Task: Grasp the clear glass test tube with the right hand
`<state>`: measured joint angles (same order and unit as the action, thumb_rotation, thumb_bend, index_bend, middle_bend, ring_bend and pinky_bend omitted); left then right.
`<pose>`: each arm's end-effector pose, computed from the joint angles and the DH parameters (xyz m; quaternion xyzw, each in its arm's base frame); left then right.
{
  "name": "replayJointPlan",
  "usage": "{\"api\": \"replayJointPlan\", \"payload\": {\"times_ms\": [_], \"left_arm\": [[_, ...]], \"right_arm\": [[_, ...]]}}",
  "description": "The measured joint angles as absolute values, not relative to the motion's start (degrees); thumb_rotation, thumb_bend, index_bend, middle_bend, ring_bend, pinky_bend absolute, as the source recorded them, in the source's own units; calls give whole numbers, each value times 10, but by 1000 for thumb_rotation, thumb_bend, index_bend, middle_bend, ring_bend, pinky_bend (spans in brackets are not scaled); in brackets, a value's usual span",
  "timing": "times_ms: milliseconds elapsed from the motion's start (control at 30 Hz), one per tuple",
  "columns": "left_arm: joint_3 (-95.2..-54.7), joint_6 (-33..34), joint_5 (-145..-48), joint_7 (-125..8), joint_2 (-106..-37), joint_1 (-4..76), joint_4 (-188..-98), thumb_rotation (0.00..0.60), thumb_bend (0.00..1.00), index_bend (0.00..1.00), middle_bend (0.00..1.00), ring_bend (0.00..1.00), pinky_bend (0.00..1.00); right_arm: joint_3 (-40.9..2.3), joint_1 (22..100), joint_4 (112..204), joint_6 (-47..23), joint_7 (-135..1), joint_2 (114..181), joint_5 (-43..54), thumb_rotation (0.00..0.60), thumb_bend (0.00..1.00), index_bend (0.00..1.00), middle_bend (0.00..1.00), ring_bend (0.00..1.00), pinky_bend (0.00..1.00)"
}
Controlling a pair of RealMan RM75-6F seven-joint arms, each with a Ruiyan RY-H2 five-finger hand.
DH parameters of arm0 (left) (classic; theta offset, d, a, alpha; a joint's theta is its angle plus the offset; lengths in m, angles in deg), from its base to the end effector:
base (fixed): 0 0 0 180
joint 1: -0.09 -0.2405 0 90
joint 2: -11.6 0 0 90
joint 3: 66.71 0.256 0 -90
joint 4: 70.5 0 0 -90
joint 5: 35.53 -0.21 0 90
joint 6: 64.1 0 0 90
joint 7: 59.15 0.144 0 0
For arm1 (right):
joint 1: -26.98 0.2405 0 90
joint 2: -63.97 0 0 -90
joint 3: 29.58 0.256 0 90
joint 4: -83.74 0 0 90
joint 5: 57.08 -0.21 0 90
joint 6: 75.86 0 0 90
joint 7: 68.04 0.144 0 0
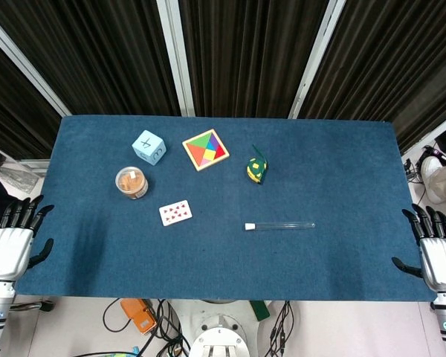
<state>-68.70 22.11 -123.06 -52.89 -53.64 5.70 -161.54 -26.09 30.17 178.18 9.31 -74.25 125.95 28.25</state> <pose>-0.3080 0.1821 0.1539 -0.6237 -0.3419 -0.3662 0.6000 -0.3121 -0.1739 0.1699 0.6037 -0.3622 0.3507 0.6176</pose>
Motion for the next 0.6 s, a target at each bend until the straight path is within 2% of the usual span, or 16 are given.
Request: {"api": "replayJointPlan", "payload": {"times_ms": [167,333,467,600], "left_arm": [[-688,227,-1229,-525,-539,54,-1619,600,345,159,33,0,37],[-688,227,-1229,-521,-540,54,-1619,600,345,159,33,0,37],[-689,225,-1226,-523,-540,54,-1619,600,345,159,33,0,37],[-690,224,-1221,-528,-538,53,-1621,600,345,159,33,0,37]], "right_arm": [[-262,307,1783,80,-735,1260,282,600,142,187,122,66,114],[-257,334,1781,46,-723,1262,287,600,142,231,124,67,114],[-248,372,1790,-15,-724,1258,282,600,142,289,125,67,114],[-233,432,1808,-104,-750,1258,261,600,142,318,140,75,114]]}}
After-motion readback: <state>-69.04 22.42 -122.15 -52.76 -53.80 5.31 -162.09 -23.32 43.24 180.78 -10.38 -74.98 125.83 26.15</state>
